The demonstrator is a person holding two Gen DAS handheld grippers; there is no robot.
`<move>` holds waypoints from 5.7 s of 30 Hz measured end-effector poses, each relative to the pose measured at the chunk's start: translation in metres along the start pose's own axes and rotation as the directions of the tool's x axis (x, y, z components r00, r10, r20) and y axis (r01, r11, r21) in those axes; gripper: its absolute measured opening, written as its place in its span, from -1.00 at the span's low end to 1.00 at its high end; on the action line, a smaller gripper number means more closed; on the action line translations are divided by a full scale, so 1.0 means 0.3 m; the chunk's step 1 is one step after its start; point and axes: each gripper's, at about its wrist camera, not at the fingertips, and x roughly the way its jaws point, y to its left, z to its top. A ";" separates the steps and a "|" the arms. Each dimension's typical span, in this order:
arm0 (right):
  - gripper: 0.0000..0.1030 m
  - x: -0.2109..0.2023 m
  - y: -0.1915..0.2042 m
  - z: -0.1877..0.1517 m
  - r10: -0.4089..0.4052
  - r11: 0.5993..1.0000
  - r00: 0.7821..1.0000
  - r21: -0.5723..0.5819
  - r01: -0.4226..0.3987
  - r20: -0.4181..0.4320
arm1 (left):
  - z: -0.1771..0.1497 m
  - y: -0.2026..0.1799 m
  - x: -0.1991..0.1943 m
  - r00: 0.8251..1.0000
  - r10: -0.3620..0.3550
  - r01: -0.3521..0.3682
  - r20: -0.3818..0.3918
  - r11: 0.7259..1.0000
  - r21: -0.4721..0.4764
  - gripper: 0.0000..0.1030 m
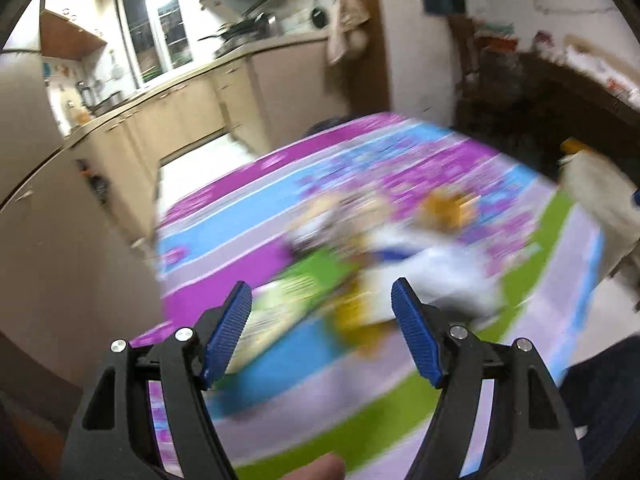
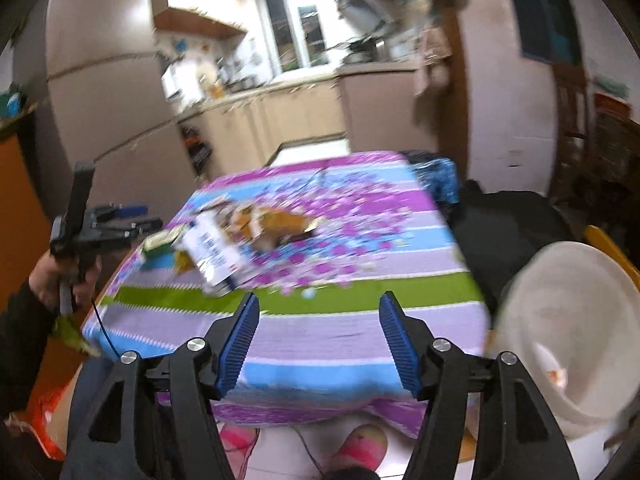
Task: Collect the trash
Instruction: 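Grasp the green toothpaste box with the left tool while the right tool grasps the alcohol wipes pack, then lift the green box and wipes pack with both tools off the table, then carry the green box and wipes pack with both tools over the white basin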
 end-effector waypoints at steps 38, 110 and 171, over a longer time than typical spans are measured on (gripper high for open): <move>-0.13 0.716 0.519 0.227 0.087 0.899 0.943 -0.383 -0.214 -0.322 | -0.064 0.066 0.252 0.971 -0.184 0.217 -0.156 0.948 0.234 -0.32; -0.18 -0.579 -0.723 0.145 -0.510 0.822 0.860 0.290 0.490 -0.008 | 0.567 -1.201 -0.193 0.916 -0.369 0.362 0.158 0.929 0.076 -0.35; -0.17 -0.277 -1.126 -0.075 -0.408 0.751 0.865 0.432 0.500 -0.292 | 0.613 -1.655 0.197 0.858 -0.492 0.503 -0.146 0.863 0.051 -0.35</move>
